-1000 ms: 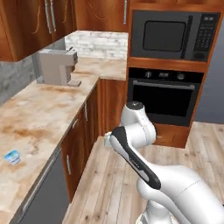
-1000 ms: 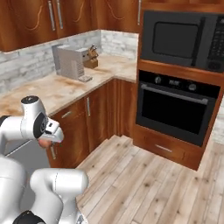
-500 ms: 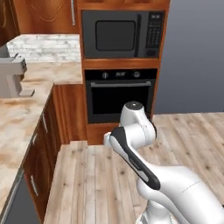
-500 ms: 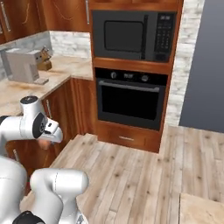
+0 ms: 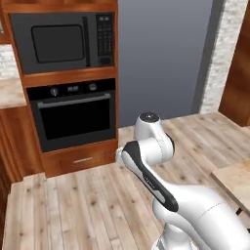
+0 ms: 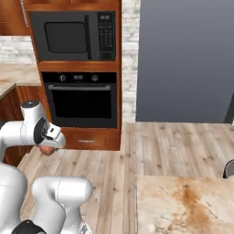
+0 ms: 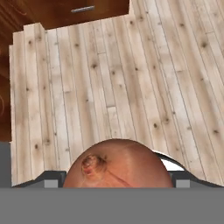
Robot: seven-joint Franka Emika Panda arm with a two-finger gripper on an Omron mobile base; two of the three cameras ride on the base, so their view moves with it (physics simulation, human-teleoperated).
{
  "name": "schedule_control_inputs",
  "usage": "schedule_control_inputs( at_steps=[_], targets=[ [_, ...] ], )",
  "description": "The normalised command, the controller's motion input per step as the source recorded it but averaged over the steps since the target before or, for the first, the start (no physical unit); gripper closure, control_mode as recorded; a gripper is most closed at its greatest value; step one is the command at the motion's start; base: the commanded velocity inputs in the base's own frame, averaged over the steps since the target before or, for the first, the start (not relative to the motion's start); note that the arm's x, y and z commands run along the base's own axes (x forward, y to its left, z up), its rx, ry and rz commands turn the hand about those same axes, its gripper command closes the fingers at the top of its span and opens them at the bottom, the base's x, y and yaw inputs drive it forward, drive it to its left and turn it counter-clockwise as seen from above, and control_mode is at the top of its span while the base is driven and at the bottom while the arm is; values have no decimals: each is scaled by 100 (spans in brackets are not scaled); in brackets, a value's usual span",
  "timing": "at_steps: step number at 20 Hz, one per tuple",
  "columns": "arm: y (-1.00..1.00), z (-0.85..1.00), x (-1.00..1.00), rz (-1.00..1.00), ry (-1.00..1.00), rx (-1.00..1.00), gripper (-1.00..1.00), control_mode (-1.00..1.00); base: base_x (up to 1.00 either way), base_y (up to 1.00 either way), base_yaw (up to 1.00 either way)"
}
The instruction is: Turn on the sink faucet. Then move the onion from the counter to the sink. Turn off the sink. Move the vegetable from the sink to the pot next to the stove. Finally move the pot to the front right burner.
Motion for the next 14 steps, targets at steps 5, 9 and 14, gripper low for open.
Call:
schedule_control_inputs(
  at_steps=[5, 9, 14],
  targets=[
    [0, 0, 0, 0, 0, 0, 100, 100, -13, -51, -51],
    [0, 0, 0, 0, 0, 0, 100, 100, -92, 12, -49],
    [0, 0, 0, 0, 0, 0, 100, 100, -72, 84, -28]
  ],
)
